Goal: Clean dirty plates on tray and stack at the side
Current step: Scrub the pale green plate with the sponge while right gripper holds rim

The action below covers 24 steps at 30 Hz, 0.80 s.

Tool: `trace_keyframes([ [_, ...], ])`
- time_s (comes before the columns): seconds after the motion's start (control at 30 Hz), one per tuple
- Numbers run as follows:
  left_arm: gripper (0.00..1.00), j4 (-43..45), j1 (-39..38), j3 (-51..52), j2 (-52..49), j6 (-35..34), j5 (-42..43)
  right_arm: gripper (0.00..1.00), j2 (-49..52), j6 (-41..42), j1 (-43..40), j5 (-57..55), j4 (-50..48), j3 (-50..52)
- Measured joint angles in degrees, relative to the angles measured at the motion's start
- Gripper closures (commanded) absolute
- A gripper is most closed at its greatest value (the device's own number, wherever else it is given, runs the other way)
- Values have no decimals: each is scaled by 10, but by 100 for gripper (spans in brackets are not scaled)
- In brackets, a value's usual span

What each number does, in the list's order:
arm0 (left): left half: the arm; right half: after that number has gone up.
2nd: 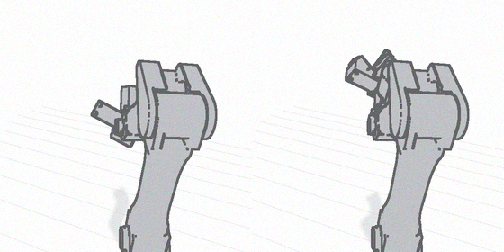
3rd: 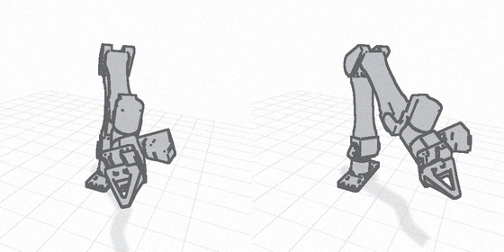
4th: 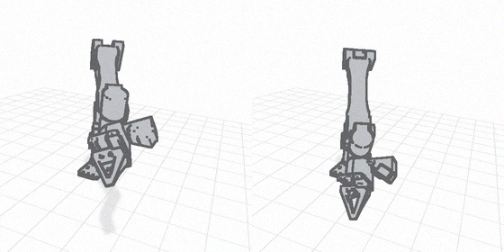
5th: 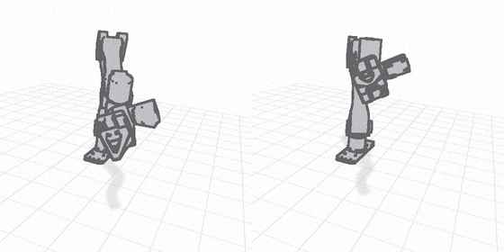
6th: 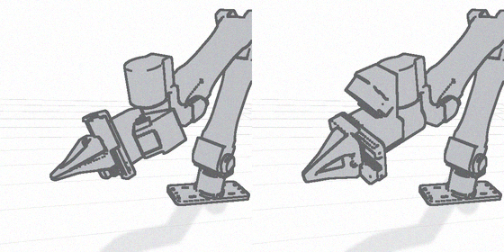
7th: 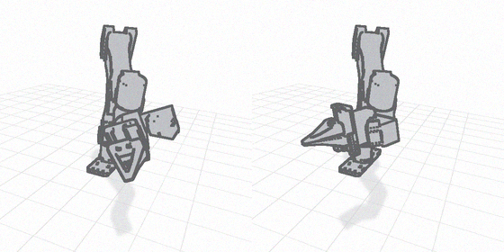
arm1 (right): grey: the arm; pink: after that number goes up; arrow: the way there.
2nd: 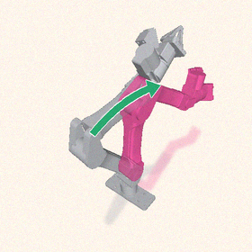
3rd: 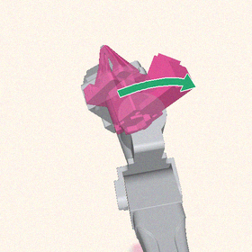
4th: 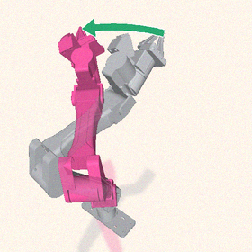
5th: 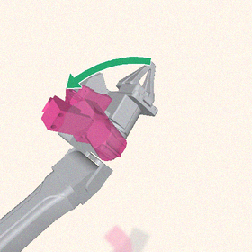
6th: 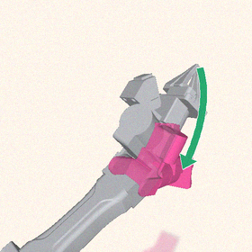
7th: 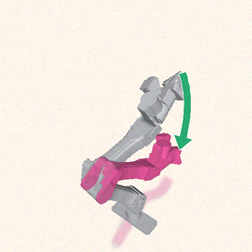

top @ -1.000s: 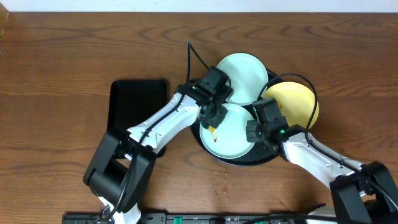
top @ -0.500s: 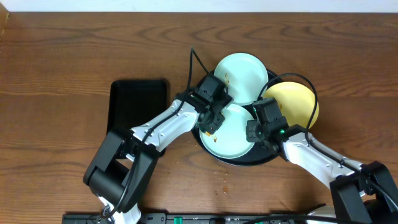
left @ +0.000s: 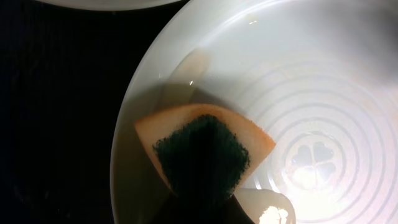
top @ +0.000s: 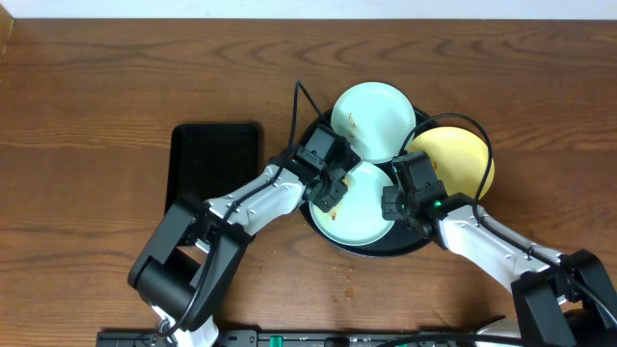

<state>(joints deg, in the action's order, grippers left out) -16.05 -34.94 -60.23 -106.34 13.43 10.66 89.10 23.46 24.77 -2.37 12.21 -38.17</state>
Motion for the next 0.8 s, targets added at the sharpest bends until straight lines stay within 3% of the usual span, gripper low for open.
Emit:
trace_keyframes([
  [0.4, 92, 28, 0, 24, 8, 2, 9, 99, 0, 0, 0, 0, 0, 0],
  [0.8, 92, 12, 9, 18, -4, -1, 82, 99, 0, 0, 0, 0, 0, 0],
])
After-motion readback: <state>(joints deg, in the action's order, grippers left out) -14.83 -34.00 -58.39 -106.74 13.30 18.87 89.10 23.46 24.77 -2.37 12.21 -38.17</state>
